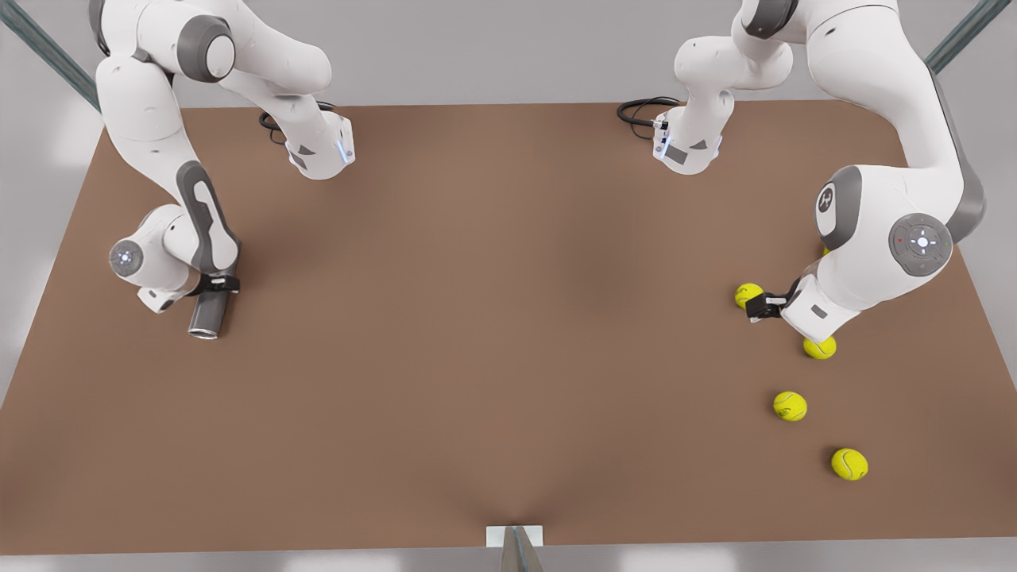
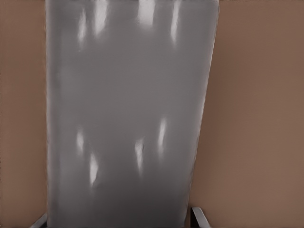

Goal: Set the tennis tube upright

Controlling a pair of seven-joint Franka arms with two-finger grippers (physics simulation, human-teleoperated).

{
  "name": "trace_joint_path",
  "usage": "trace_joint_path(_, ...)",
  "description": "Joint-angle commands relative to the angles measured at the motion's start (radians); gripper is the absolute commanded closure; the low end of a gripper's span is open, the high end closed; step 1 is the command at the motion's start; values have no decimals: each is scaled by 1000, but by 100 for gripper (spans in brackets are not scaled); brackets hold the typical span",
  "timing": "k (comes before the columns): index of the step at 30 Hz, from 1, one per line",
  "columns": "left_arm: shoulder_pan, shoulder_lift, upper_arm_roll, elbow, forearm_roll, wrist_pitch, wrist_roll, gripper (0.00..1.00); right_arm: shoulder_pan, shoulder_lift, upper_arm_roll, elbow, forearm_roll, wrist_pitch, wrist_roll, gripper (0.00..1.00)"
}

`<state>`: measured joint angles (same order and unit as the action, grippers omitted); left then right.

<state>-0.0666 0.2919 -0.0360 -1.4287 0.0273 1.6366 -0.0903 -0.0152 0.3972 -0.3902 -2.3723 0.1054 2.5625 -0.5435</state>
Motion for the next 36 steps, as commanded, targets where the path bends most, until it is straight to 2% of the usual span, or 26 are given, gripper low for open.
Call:
trace_joint_path(1, -1, -2, -1, 1, 2, -6, -6, 0, 1, 0, 1, 1, 2, -4, -3, 0)
trace_joint_path(2, -1, -2, -1, 1, 2, -8, -6, 0, 3, 0, 1, 2, 2, -7, -3, 0)
trace_joint_path(4, 1, -2, -1, 1, 2, -3, -6, 0, 3, 0, 1, 7, 2, -10, -3, 12)
trace_joint_path(9, -1, -4, -1, 2, 2, -3, -6, 0, 3, -1, 1, 7, 2, -13, -4, 19)
trace_joint_path(13, 1, -4, -1, 2, 0, -6, -6, 0, 1, -1, 1, 19, 2, -44, -6, 29)
trace_joint_path(21, 1, -5, -1, 2, -6, -9, -6, 0, 1, -3, 24, 74, 2, -131, -15, 29)
trace_joint_path(23, 1, -7, -1, 2, -7, -11, -6, 0, 7, -58, 57, 103, -4, -235, -13, 29)
trace_joint_path(24, 1, -7, -1, 2, -7, -11, -6, 0, 47, -67, 60, 177, -6, -355, -10, 29)
trace_joint_path(26, 1, -7, -1, 2, -7, -11, -6, 0, 116, -67, 103, 291, -4, -449, -4, 29)
trace_joint_path(28, 1, -7, -1, 2, -7, -11, -6, 0, 264, -55, 116, 421, -6, -513, 7, 29)
trace_joint_path(29, 1, -5, -1, 2, -7, -11, -6, 0, 360, -23, 116, 544, -4, -585, 8, 29)
trace_joint_path(31, 1, -5, -1, 2, -7, -11, -6, 0, 547, 61, 116, 737, -10, -610, 17, 29)
trace_joint_path(33, 1, -4, -1, 2, -7, -9, -6, 0, 650, 143, 128, 854, -47, -593, 10, 29)
trace_joint_path(35, 1, -2, -1, 2, -9, -8, -6, 0, 679, 219, 266, 995, -183, -576, -1, 29)
trace_joint_path(36, 1, -2, -1, 2, -9, -8, -6, 0, 679, 238, 323, 1006, -251, -527, -33, 29)
